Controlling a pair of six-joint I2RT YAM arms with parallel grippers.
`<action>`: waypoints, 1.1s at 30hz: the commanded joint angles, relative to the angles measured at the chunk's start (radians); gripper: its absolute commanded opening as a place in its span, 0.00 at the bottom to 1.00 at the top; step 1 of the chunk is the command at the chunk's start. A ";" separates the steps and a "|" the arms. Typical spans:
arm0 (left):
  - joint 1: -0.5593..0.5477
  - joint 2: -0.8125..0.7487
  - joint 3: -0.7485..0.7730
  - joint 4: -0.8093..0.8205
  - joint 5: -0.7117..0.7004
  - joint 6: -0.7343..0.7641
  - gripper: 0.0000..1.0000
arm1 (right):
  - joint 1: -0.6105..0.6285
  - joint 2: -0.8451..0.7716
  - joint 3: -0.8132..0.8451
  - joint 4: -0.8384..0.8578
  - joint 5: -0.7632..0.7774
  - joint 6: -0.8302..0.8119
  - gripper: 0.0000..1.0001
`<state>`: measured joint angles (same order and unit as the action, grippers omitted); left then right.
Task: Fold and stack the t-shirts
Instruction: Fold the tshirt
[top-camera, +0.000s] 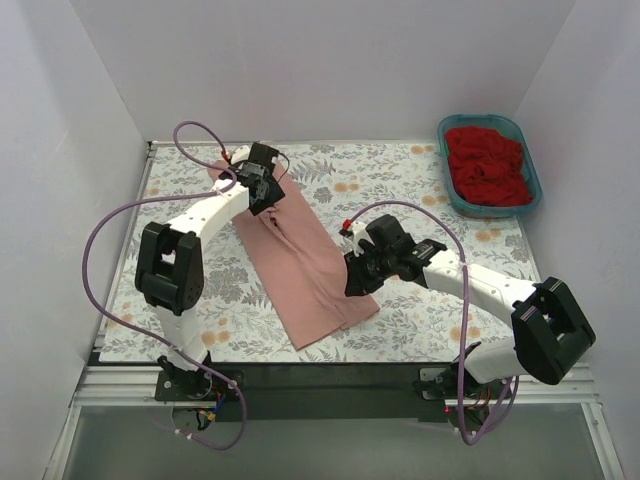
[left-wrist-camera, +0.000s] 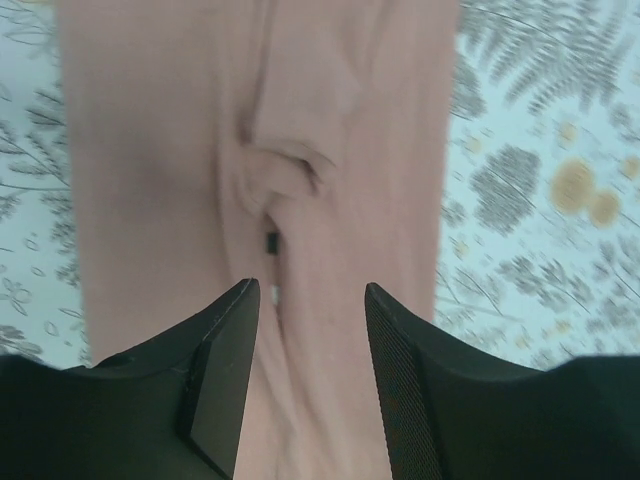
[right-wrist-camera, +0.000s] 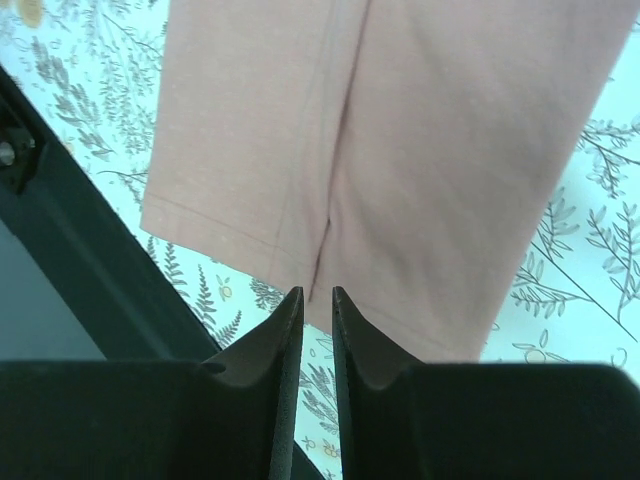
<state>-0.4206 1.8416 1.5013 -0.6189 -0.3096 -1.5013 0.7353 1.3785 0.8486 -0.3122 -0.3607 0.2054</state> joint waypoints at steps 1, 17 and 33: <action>0.036 0.054 0.016 -0.035 -0.059 -0.023 0.45 | 0.004 -0.029 0.009 -0.037 0.063 -0.014 0.24; 0.033 0.228 0.146 0.065 -0.151 0.196 0.41 | 0.003 -0.022 -0.020 -0.038 0.071 -0.015 0.25; -0.127 0.373 0.218 0.235 -0.594 0.659 0.56 | 0.003 -0.009 -0.029 -0.036 0.071 -0.017 0.25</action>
<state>-0.5549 2.2200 1.6905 -0.4702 -0.7544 -0.9852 0.7353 1.3785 0.8333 -0.3496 -0.2932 0.2028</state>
